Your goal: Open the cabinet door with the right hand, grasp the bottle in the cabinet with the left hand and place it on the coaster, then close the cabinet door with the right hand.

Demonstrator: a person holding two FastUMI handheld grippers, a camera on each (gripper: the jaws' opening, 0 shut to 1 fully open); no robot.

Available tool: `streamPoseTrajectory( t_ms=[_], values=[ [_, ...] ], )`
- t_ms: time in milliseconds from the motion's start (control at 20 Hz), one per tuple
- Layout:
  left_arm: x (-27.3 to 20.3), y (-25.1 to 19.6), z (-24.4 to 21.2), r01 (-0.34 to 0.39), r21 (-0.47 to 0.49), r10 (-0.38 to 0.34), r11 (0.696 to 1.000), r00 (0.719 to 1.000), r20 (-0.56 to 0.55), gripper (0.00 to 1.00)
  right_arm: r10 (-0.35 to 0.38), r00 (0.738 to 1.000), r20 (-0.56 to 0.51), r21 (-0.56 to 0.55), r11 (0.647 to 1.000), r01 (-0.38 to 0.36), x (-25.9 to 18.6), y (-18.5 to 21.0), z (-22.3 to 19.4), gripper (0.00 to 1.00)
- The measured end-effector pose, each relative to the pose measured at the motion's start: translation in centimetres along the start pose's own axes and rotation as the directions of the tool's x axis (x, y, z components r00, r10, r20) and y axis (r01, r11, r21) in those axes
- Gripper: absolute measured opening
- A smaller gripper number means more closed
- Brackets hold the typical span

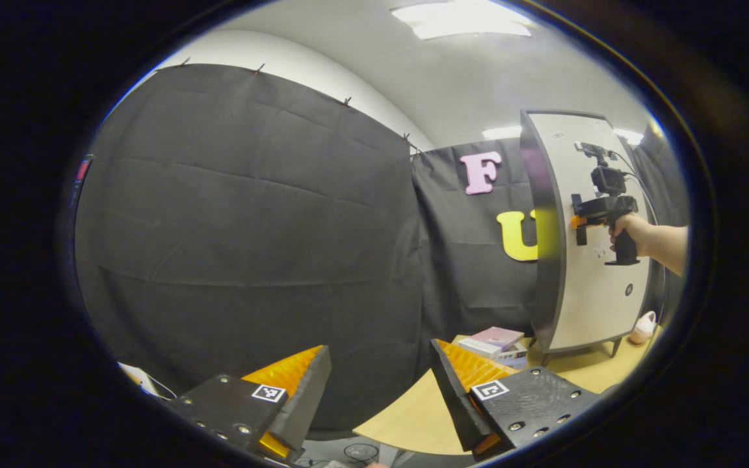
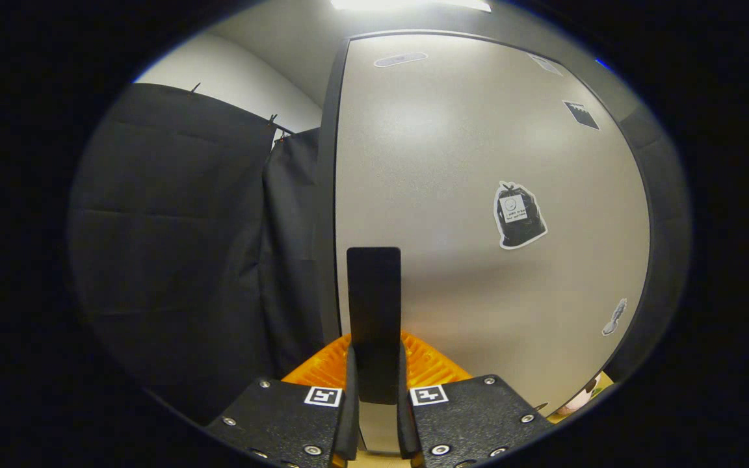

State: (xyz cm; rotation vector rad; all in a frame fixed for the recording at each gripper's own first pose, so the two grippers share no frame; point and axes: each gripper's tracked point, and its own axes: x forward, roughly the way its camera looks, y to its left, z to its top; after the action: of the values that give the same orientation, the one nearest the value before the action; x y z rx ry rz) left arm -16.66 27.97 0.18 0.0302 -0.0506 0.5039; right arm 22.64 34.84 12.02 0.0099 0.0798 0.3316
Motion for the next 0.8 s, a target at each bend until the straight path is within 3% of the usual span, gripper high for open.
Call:
streamPoseTrajectory(
  t_ms=[200,250,550,700,750,800],
  values=[
    [1.0,-2.2,0.4,0.054,-0.006,-0.054,0.999,0.999,0.009,0.92,0.043,0.999,-0.009,0.015,0.999,-0.043,-0.9,0.2,0.0,0.22],
    [1.6,-3.2,0.3,0.069,-0.007,-0.069,0.998,0.998,0.011,0.88,0.056,0.998,-0.01,0.015,0.998,-0.056,-1.3,0.2,0.0,0.22],
    [2.5,-8.5,0.6,0.169,-0.023,-0.168,0.985,0.986,0.022,0.92,0.127,0.992,-0.005,0.016,0.992,-0.127,-2.6,0.1,0.0,0.22],
    [2.5,-10.9,1.3,0.204,-0.02,-0.204,0.979,0.979,0.031,0.83,0.163,0.987,-0.005,0.018,0.986,-0.163,-2.8,-0.2,-0.2,0.23],
    [2.3,-11.8,1.5,0.221,-0.024,-0.22,0.975,0.975,0.036,0.92,0.176,0.984,-0.008,0.02,0.984,-0.176,-2.9,-0.3,-0.2,0.23],
    [2.1,-12.8,1.7,0.236,-0.024,-0.235,0.972,0.971,0.038,0.87,0.188,0.982,-0.008,0.022,0.982,-0.188,-3.0,-0.4,-0.3,0.22]
  ],
)
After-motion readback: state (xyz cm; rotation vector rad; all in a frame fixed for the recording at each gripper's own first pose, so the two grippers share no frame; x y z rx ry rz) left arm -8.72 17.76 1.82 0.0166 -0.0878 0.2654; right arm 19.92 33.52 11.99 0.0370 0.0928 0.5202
